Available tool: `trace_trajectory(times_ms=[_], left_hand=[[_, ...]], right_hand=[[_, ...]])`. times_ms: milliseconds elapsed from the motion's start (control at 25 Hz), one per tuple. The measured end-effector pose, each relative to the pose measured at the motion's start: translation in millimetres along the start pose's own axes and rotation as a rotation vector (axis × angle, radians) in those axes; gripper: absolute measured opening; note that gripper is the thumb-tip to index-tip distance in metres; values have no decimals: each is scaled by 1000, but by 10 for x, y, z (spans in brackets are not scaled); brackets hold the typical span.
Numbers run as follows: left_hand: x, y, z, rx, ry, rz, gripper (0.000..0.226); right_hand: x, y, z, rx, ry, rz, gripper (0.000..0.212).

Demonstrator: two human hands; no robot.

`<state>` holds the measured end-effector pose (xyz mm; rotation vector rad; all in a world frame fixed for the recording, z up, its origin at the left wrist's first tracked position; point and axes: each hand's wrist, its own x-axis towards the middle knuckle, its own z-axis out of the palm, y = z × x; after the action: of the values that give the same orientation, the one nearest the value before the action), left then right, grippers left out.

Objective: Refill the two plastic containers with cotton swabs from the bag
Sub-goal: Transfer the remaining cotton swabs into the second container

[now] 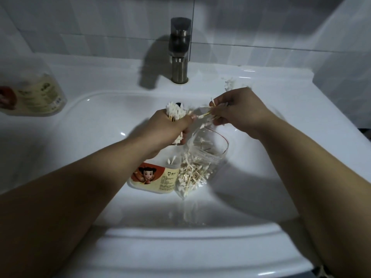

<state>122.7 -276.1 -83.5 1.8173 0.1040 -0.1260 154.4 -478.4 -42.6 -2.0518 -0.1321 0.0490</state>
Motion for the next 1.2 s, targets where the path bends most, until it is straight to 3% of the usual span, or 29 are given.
trace_trajectory(times_ms=[240,400,640,880,1200], left_hand=[[-58,48,27,81,49,31,63],[-33,58,2,29,16,79,22],[-9,-10,15,151,-41,98,31],[-13,-1,3,57,-66,81,17],[-68,-6,40,165,-182,134,8]], right_hand=[[-32,-31,13,-46,-81,-18,6],[-107,-89,38,-121,-197,-44,8],[-140,-101,122,-118,-261,-69,11],[-98,-64,7,-36,-220,-22,8],[-128,-79,78,-95,-258,-45,8]])
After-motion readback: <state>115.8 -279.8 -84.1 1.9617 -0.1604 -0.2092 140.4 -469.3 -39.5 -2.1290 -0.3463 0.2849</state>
